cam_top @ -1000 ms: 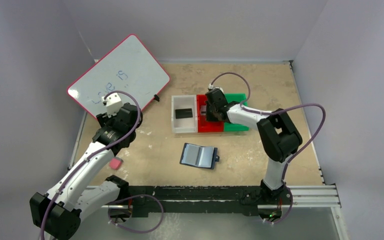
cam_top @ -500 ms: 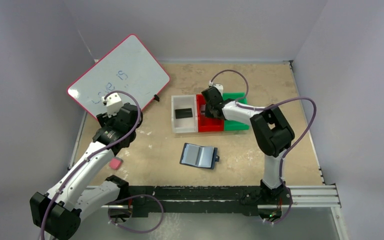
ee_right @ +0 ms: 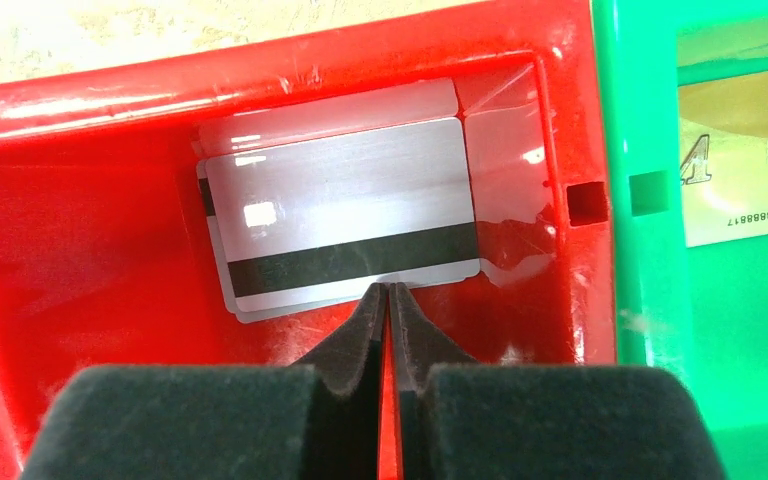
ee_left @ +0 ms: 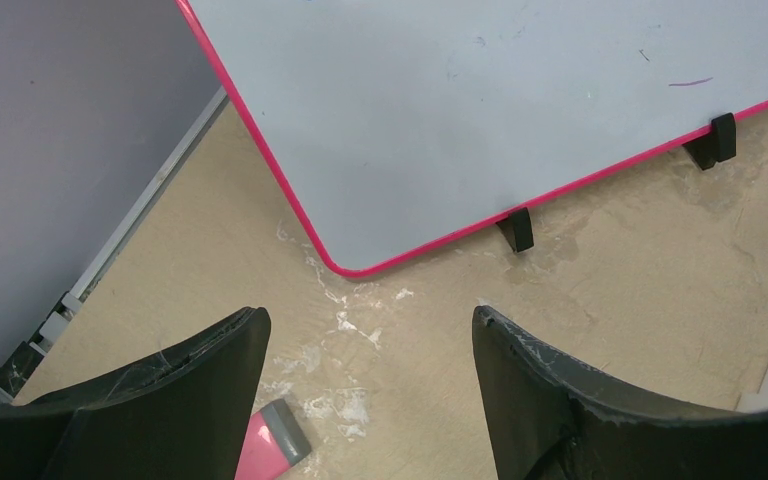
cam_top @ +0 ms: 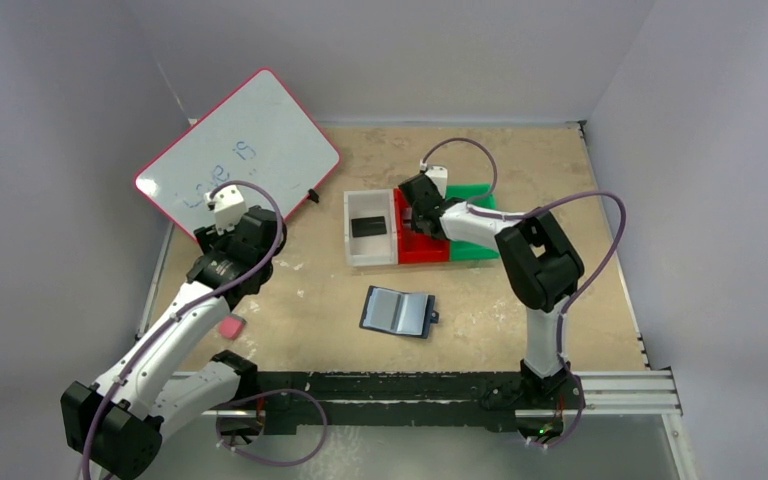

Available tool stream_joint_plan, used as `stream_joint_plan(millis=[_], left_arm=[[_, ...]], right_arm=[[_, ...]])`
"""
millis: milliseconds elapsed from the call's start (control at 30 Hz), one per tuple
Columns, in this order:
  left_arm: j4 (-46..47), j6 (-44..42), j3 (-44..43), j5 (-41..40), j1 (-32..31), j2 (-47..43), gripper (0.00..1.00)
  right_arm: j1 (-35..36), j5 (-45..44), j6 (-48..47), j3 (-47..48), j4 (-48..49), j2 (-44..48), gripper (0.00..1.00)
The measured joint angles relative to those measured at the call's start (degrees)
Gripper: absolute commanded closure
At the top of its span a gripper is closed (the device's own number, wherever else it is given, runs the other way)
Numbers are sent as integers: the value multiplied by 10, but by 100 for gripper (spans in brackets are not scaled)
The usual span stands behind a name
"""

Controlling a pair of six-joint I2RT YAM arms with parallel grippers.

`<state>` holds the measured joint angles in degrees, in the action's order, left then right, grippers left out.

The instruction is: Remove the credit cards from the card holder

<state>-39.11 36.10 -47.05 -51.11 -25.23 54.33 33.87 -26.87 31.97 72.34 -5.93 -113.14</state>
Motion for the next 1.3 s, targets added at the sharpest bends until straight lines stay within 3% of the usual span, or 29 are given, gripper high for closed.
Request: stream_joint_plan(millis=[233, 367, 733, 933, 1100, 1300], left_arm=[[0, -3, 0, 1, 0, 2, 26], [0, -3, 0, 1, 0, 2, 26], [0, -4, -1, 3, 0, 2, 26], [0, -4, -1, 4, 0, 2, 26], [0, -4, -1, 4, 0, 2, 27], [0, -4, -1, 5, 0, 2, 27]], right_arm=[[1, 13, 6, -10, 26, 1, 90], [1, 26, 17, -18, 45, 3, 75], [1, 40, 25, -37, 48, 25, 70], [1, 52, 14, -50, 19, 113, 66], [15, 82, 1, -50, 36, 181, 69], [84, 106, 0, -14, 47, 132, 73]])
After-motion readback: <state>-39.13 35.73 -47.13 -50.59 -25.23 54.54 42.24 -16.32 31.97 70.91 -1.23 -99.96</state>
